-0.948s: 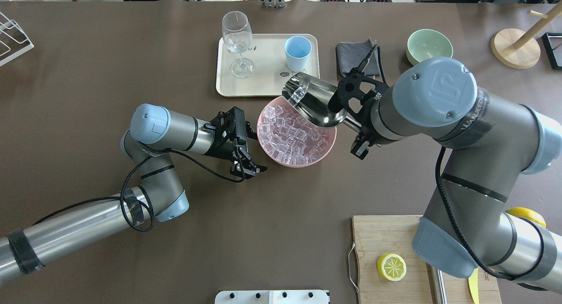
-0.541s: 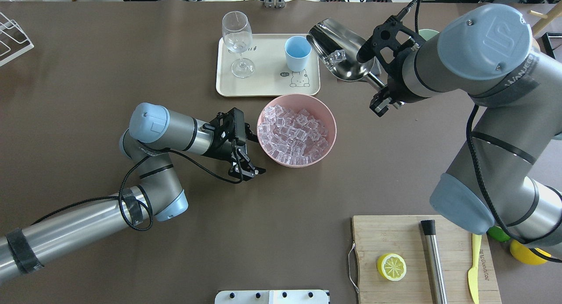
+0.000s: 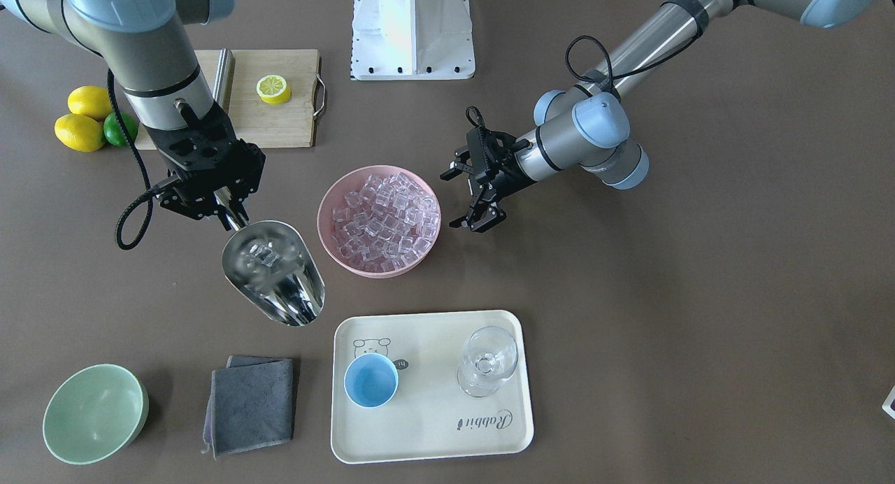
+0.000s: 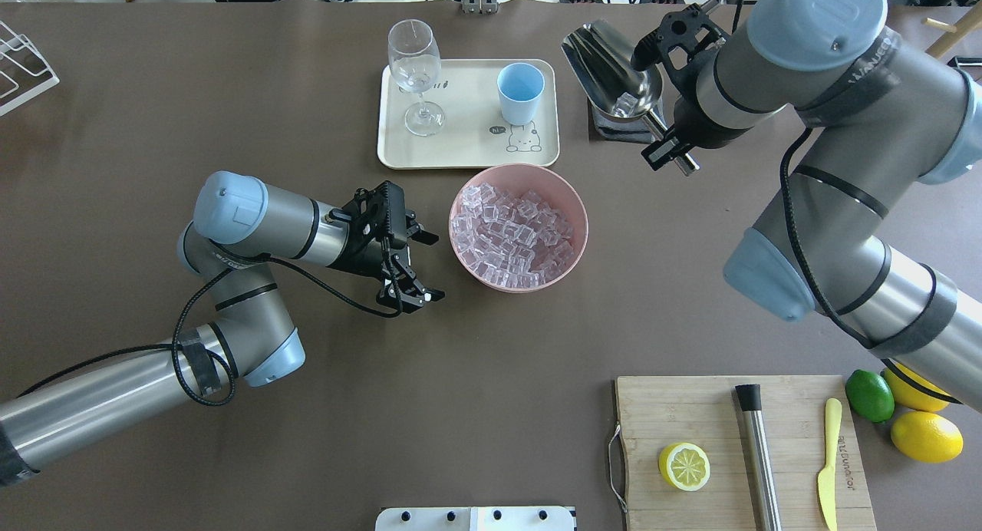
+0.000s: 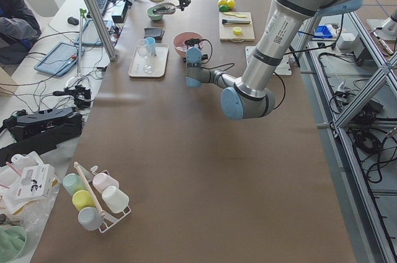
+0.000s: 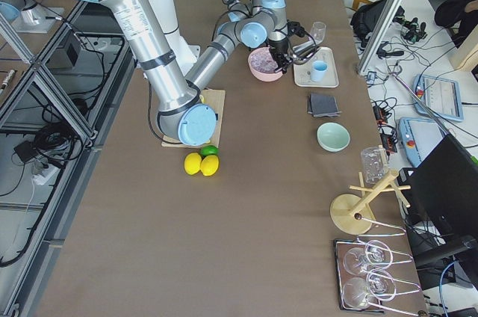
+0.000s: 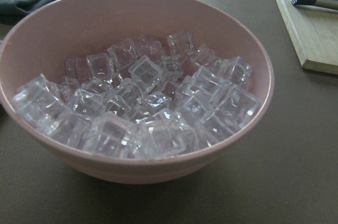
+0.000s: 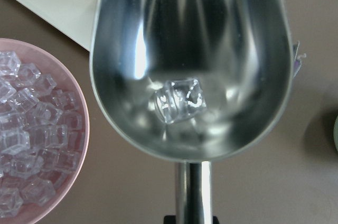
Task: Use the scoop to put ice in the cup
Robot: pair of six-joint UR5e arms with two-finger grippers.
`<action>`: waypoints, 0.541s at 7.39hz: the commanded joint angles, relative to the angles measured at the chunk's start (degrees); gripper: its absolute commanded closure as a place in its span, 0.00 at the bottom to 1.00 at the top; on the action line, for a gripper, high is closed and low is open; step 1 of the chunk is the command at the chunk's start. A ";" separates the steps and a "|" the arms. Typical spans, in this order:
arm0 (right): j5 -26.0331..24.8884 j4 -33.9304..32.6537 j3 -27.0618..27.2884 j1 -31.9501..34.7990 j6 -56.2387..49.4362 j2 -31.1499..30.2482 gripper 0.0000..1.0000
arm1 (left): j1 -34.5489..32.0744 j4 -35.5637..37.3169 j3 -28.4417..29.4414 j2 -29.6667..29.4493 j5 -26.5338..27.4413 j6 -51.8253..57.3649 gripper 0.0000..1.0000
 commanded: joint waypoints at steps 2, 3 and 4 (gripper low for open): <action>12.88 -14.91 -11.40 3.42 -0.82 9.74 1.00 | -3.14 10.97 -12.81 7.31 -3.69 0.01 0.01; 13.61 -19.99 -13.08 3.68 -1.87 12.02 1.00 | -4.01 17.02 -18.70 10.21 -3.69 0.01 0.01; 13.61 -25.00 -15.44 3.86 -5.18 15.01 1.00 | -5.15 21.61 -22.24 11.89 -3.69 0.01 0.01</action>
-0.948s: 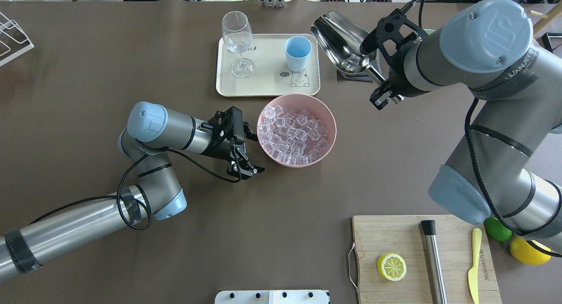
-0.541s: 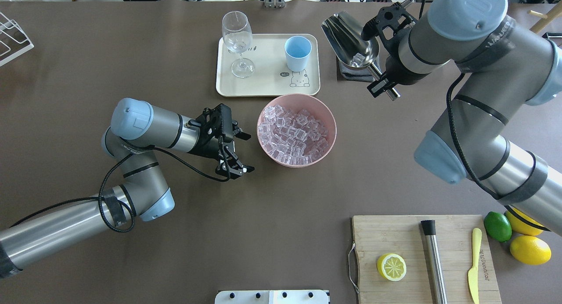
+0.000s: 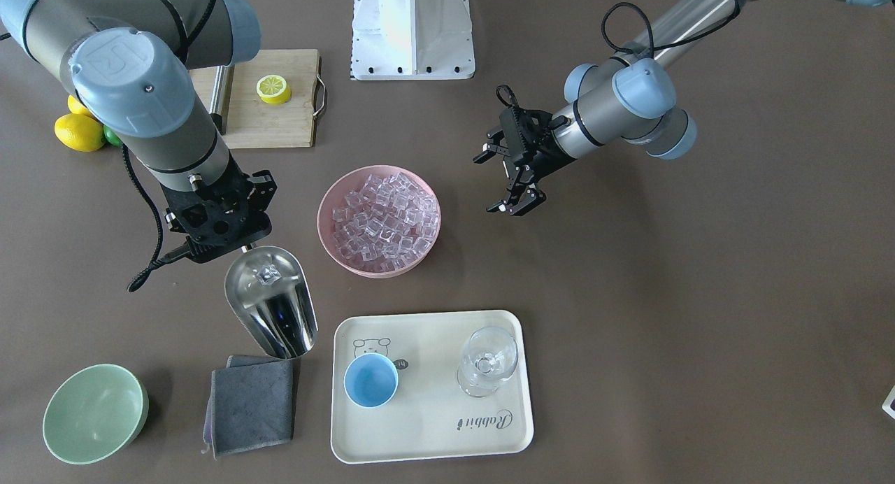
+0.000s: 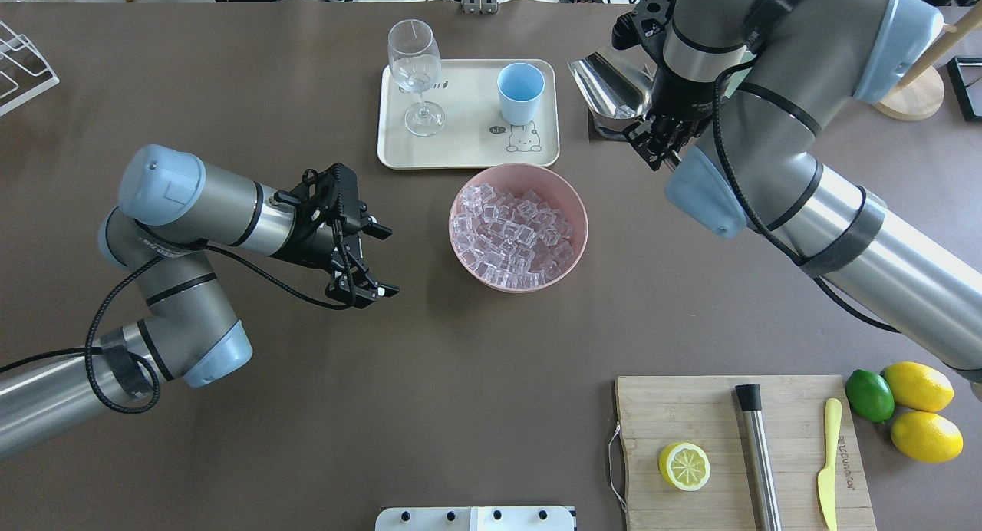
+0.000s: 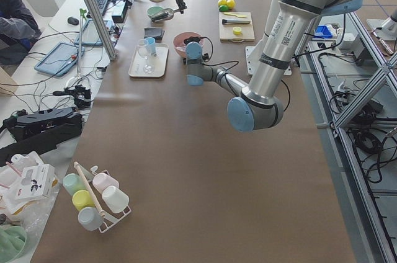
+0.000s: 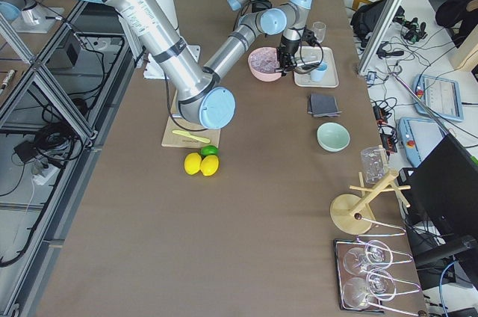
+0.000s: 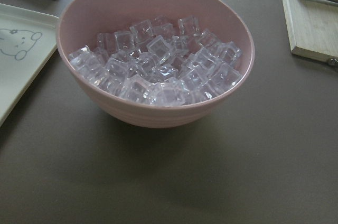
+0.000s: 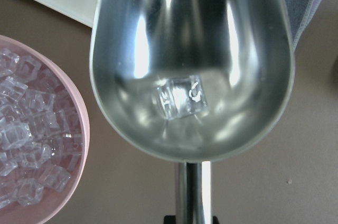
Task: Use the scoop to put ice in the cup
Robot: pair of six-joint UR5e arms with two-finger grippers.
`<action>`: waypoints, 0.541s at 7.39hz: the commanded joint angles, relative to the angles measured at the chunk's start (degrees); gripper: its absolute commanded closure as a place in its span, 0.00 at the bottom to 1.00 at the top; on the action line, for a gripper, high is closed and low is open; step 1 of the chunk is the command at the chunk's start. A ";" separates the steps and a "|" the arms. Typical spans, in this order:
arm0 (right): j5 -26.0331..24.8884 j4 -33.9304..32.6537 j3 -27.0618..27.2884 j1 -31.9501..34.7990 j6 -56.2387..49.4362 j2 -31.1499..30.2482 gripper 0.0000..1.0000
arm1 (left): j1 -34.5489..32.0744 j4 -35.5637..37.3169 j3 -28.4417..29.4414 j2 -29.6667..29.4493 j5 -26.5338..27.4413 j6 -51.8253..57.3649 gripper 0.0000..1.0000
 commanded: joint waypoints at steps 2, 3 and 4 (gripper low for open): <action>1.23 -15.19 -12.87 0.76 -9.61 13.44 1.00 | -4.27 20.27 -10.52 3.72 -0.21 0.00 0.01; 1.23 -16.60 -17.62 0.76 -11.28 16.96 1.00 | -5.93 26.07 -11.06 3.55 0.05 0.09 0.01; 0.79 -17.57 -21.32 0.67 -13.56 19.43 1.00 | -7.69 28.92 -10.97 3.72 0.23 0.09 0.01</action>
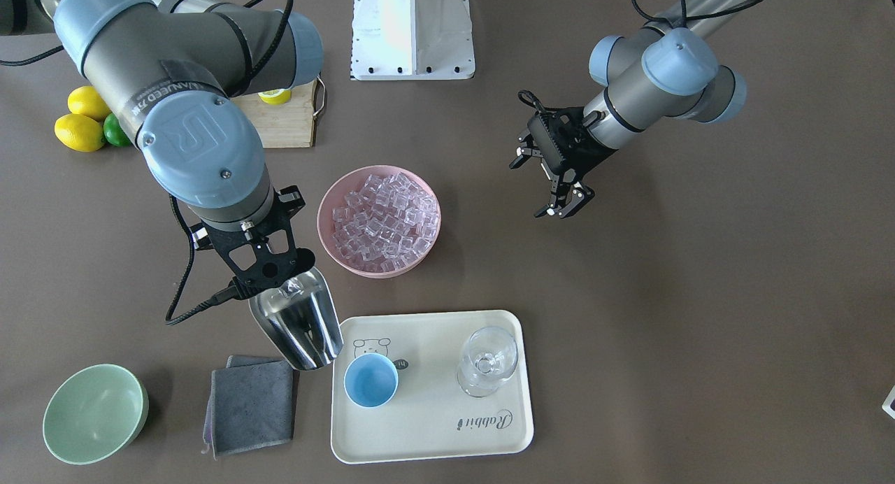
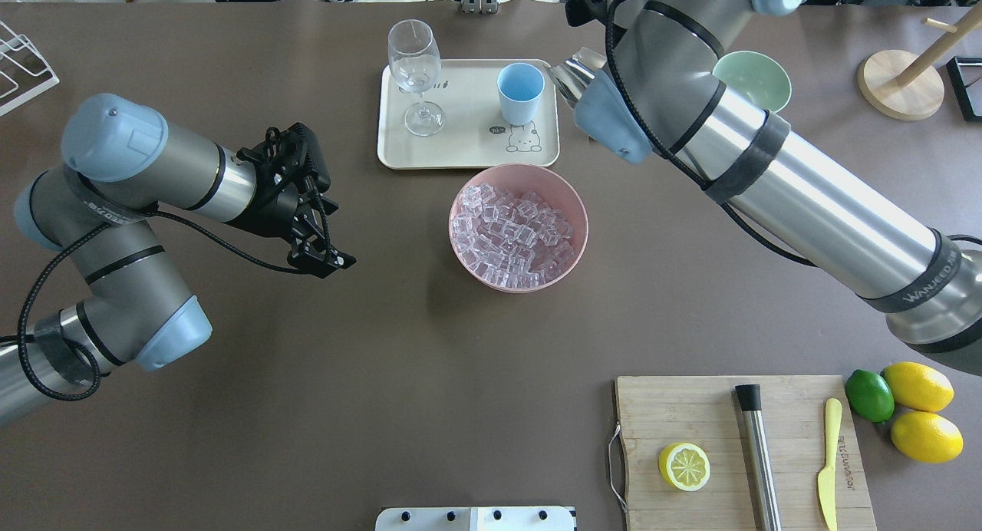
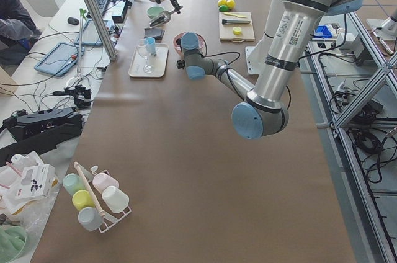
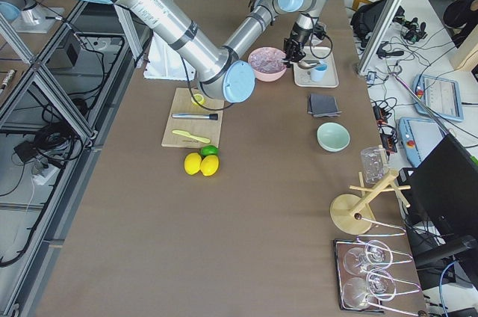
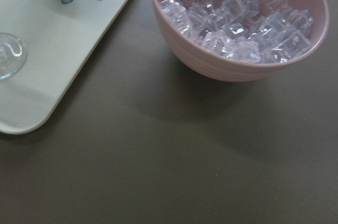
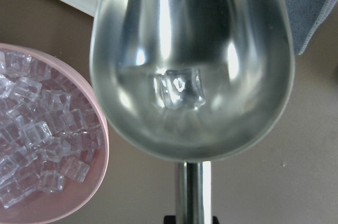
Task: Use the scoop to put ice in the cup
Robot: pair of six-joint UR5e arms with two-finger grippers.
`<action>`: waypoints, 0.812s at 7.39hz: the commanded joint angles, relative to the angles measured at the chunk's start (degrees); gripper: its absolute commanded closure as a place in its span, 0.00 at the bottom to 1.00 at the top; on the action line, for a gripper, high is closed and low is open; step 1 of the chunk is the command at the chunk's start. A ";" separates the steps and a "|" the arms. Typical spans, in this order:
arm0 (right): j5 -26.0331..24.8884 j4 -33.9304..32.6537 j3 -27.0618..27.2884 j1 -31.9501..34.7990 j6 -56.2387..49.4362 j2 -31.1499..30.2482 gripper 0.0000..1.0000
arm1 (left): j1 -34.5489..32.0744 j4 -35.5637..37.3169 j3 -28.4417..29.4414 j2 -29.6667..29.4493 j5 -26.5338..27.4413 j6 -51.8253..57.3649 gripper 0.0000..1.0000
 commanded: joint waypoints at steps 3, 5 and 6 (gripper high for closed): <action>-0.76 -7.86 -14.39 -0.05 -10.58 10.30 1.00 | -5.20 26.83 -2.34 0.31 3.97 -0.30 0.01; -0.93 -15.43 -14.66 -0.05 -14.99 12.33 1.00 | -5.81 24.88 -3.56 7.56 10.94 -0.57 0.01; -0.85 -16.33 -14.92 -0.05 -15.09 12.34 1.00 | -8.96 25.12 -3.74 9.52 9.72 -0.57 0.01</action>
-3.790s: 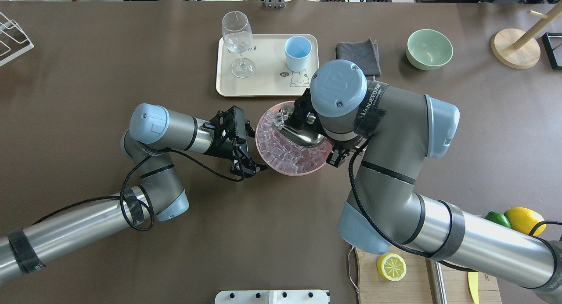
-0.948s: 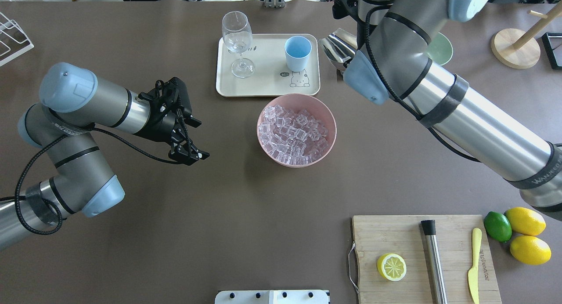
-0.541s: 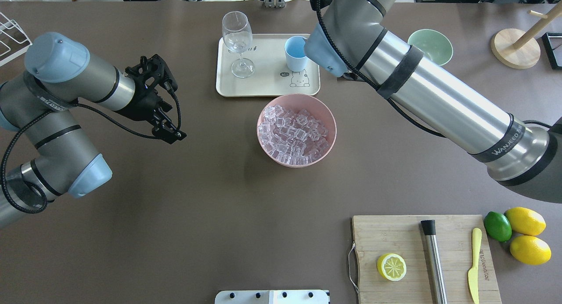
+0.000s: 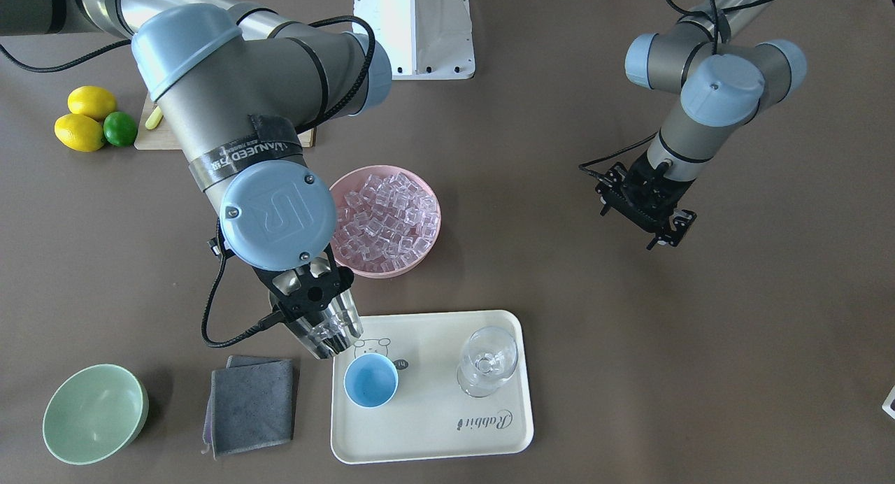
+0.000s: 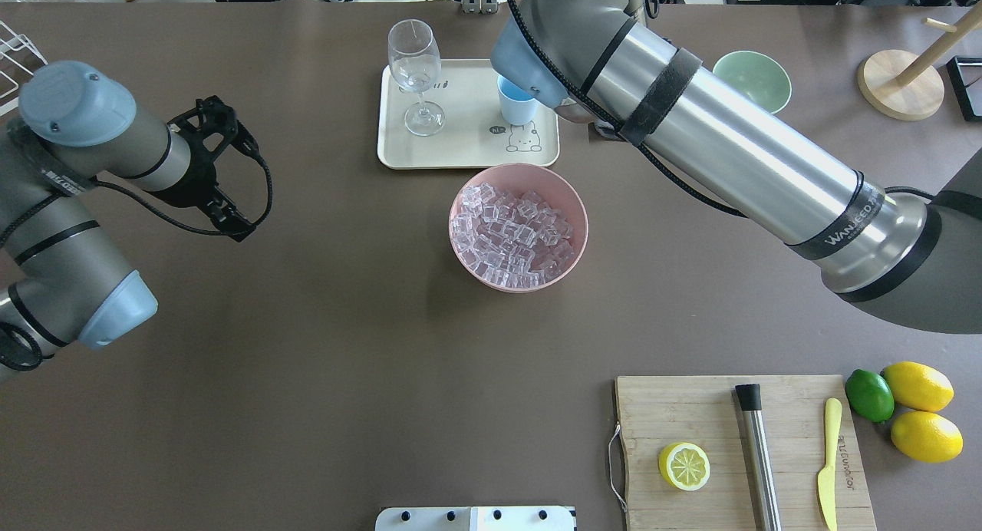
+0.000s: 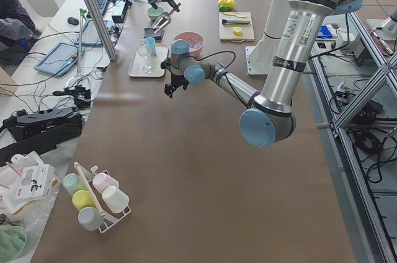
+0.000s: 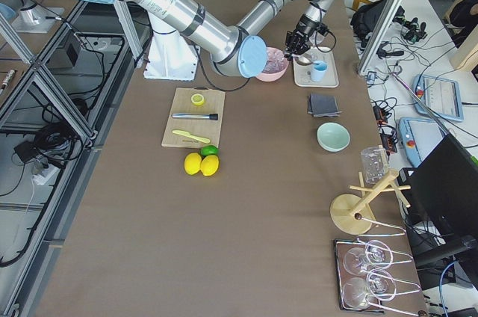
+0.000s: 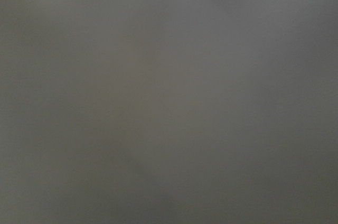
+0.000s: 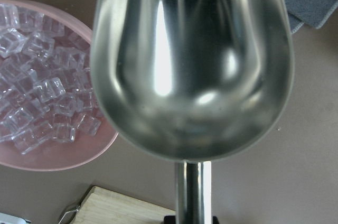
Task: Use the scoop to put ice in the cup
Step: 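Carry the empty scoop back with the right gripper while the left arm retracts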
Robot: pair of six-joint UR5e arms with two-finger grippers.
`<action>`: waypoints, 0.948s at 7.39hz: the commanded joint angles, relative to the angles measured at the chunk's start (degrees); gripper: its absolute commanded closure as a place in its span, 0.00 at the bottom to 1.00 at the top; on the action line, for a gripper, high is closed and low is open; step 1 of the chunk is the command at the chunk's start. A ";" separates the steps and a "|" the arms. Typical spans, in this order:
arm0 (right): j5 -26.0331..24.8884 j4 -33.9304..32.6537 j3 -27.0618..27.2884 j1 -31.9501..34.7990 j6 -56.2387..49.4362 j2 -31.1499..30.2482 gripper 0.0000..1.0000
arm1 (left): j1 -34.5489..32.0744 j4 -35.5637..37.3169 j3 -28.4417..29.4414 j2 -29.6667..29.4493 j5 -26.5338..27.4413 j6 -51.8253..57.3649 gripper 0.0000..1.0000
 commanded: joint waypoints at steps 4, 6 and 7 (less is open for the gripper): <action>-1.38 -3.94 -1.40 0.00 -2.85 1.81 1.00 | -22.49 0.15 0.76 18.04 -13.13 -0.07 0.01; -2.18 -3.85 3.59 0.52 -2.68 0.15 1.00 | -31.45 0.07 5.75 21.05 -21.55 0.01 0.01; -3.84 -4.02 7.09 2.18 -2.33 -1.78 1.00 | -35.07 0.07 7.78 22.45 -24.65 0.02 0.01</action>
